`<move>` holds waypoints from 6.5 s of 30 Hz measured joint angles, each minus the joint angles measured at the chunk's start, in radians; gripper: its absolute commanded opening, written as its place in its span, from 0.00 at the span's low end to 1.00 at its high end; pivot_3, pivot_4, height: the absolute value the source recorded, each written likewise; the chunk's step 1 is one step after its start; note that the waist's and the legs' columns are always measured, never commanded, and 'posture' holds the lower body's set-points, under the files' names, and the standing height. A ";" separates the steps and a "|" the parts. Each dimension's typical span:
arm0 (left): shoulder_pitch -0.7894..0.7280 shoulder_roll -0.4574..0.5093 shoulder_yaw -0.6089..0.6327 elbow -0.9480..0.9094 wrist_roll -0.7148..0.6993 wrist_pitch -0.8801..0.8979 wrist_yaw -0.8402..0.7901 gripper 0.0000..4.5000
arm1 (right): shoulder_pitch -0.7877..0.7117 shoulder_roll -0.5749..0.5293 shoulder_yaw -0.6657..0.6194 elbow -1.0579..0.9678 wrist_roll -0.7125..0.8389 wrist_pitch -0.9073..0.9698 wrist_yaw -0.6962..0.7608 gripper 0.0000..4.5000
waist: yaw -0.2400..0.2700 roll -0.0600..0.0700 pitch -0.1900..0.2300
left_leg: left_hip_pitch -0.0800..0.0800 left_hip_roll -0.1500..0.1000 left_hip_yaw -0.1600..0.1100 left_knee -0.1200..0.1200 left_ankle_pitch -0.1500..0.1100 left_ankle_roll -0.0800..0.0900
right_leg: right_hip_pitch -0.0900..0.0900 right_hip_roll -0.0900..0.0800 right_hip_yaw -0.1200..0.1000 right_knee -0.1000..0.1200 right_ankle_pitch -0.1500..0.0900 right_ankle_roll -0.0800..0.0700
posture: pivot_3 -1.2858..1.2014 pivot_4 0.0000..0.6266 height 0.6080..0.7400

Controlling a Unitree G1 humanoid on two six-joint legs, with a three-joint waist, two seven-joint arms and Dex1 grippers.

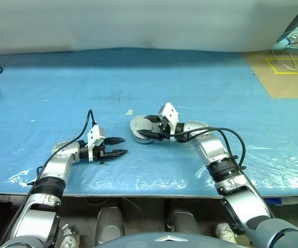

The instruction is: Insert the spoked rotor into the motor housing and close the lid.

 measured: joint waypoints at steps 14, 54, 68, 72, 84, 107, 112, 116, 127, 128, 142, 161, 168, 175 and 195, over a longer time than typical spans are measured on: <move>-0.001 -0.004 -0.001 -0.002 0.000 0.002 0.000 0.55 | -0.018 -0.041 0.041 -0.029 -0.030 0.013 0.027 0.66 | 0.001 0.000 0.000 | 0.000 0.000 0.000 0.000 0.000 0.000 | 0.000 0.000 0.000 0.000 0.000 0.000 | 0.52 0.24 1.00; 0.001 -0.016 -0.003 -0.020 0.001 0.018 0.018 0.55 | -0.084 -0.074 0.105 -0.064 -0.108 0.070 0.069 0.66 | 0.000 0.000 0.000 | -0.001 0.000 0.000 0.000 0.000 0.000 | -0.001 0.000 0.000 0.000 0.000 0.000 | 0.52 0.24 1.00; 0.003 -0.016 -0.003 -0.023 0.003 0.024 0.021 0.55 | -0.105 -0.069 0.108 0.018 -0.118 -0.006 0.065 0.66 | 0.000 0.000 0.000 | 0.001 0.000 0.000 0.001 0.000 0.000 | 0.000 0.000 0.000 0.001 0.000 0.000 | 0.52 0.24 1.00; 0.005 -0.017 -0.003 -0.023 0.003 0.026 0.023 0.55 | -0.106 -0.066 0.108 0.028 -0.119 -0.013 0.062 0.66 | 0.000 0.000 0.000 | 0.002 0.000 0.000 0.001 0.000 0.000 | 0.002 0.000 0.000 0.001 0.000 0.000 | 0.52 0.24 1.00; -0.041 -0.038 0.064 -0.014 -0.082 0.123 0.057 0.13 | -0.103 -0.070 0.112 0.026 -0.119 -0.022 0.063 0.66 | 0.000 0.000 0.000 | 0.002 0.000 0.000 0.001 0.000 0.000 | 0.002 0.000 0.000 0.001 0.000 0.000 | 0.52 0.24 1.00; -0.127 -0.112 0.046 0.058 -0.054 0.106 0.050 0.01 | -0.082 -0.068 0.112 -0.008 -0.120 -0.004 0.039 0.66 | 0.000 0.000 0.000 | 0.002 0.000 0.000 0.001 0.000 0.000 | 0.003 0.000 0.000 0.000 0.000 0.000 | 0.52 0.24 1.00; -0.132 -0.111 0.023 0.059 -0.017 0.067 0.067 0.01 | -0.081 -0.070 0.112 -0.010 -0.121 0.004 0.038 0.66 | 0.000 0.000 0.000 | 0.004 0.000 0.000 0.001 0.000 0.000 | 0.004 0.000 0.000 0.000 0.000 0.000 | 0.52 0.24 1.00; -0.136 -0.101 0.011 0.059 -0.002 0.042 0.069 0.00 | -0.074 -0.071 0.110 -0.033 -0.116 0.036 0.053 0.96 | 0.000 0.000 0.000 | 0.004 0.000 0.000 0.000 0.000 0.000 | 0.005 0.000 0.000 -0.001 0.000 0.000 | 0.52 0.24 1.00; -0.121 -0.094 0.009 0.057 0.002 0.035 0.078 0.00 | 0.019 -0.078 0.031 -0.232 0.022 0.179 0.074 1.00 | 0.007 0.000 0.000 | 0.003 0.000 0.000 -0.001 0.000 0.000 | 0.004 0.000 0.000 -0.002 0.000 0.000 | 0.52 0.24 1.00; -0.120 -0.095 0.008 0.055 0.002 0.035 0.078 0.00 | 0.023 -0.076 0.014 -0.251 0.039 0.198 0.068 1.00 | 0.008 0.000 0.000 | 0.002 0.000 0.000 -0.001 0.000 0.000 | 0.004 0.000 0.000 -0.002 0.000 0.000 | 0.52 0.24 1.00; -0.113 -0.109 0.001 0.042 0.002 0.036 0.083 0.00 | 0.037 -0.074 -0.200 -0.277 0.232 0.552 -0.089 1.00 | 0.025 0.000 0.000 | 0.002 -0.001 0.000 -0.002 0.000 0.000 | 0.003 -0.001 0.000 -0.003 -0.001 0.001 | 0.52 0.24 1.00; -0.108 -0.109 0.000 0.037 0.002 0.035 0.088 0.00 | 0.086 -0.029 -0.353 -0.188 0.478 0.897 -0.188 0.96 | 0.027 0.000 0.000 | 0.002 -0.001 0.000 -0.002 0.000 -0.001 | 0.003 -0.001 0.000 -0.002 -0.001 0.001 | 0.52 0.24 1.00; -0.101 -0.105 -0.001 0.029 0.002 0.036 0.095 0.00 | 0.084 -0.022 -0.366 -0.182 0.500 0.899 -0.195 0.47 | 0.027 0.000 0.000 | 0.001 -0.001 0.000 -0.002 0.000 -0.001 | 0.002 -0.001 0.000 -0.003 -0.001 0.002 | 0.52 0.24 1.00; -0.092 -0.103 0.000 0.024 0.002 0.035 0.095 0.00 | 0.083 -0.026 -0.366 -0.182 0.505 0.897 -0.192 0.24 | 0.029 0.000 0.000 | 0.002 -0.002 0.000 -0.002 0.000 -0.001 | 0.003 -0.002 0.000 -0.002 -0.001 0.002 | 0.52 0.24 1.00; -0.148 -0.181 0.168 0.028 -0.191 0.297 0.232 0.04 | 0.021 0.025 -0.593 -0.048 0.615 0.920 -0.346 0.24 | 0.025 0.001 0.000 | -0.010 -0.001 0.000 -0.002 0.000 -0.002 | -0.008 0.000 -0.002 -0.001 -0.001 0.002 | 0.52 0.24 1.00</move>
